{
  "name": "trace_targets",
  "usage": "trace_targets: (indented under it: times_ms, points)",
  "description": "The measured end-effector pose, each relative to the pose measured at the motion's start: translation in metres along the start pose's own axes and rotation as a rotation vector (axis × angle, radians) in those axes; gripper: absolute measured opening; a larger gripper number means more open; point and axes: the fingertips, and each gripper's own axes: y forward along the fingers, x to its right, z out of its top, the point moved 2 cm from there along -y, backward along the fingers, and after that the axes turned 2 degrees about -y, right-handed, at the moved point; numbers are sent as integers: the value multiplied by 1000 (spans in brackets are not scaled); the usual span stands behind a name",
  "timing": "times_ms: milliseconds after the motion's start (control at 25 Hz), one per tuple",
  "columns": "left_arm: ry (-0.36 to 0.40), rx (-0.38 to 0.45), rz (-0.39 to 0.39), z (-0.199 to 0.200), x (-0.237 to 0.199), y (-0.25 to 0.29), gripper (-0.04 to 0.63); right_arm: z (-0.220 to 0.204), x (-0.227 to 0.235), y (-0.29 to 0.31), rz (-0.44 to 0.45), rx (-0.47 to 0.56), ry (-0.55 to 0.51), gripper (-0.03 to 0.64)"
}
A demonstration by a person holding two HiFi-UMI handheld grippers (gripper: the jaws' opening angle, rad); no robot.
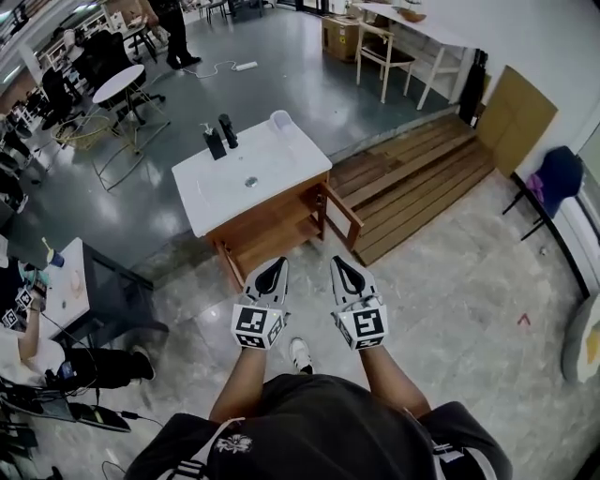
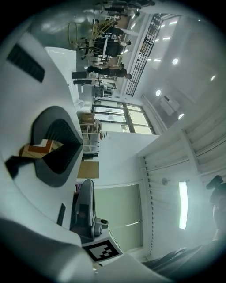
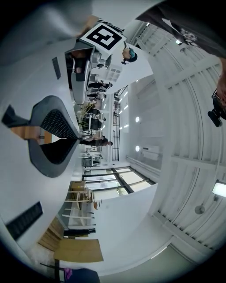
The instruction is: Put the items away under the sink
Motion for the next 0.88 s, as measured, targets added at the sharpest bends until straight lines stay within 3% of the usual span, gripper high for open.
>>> trace_targets:
  times_ms: [200, 880]
  points:
    - [28, -6, 19, 0, -39, 20, 5, 1, 5, 48, 12, -6, -44, 23]
    - [-2, 13, 68, -4, -143, 57, 5, -8, -18, 154, 93, -46, -66, 23]
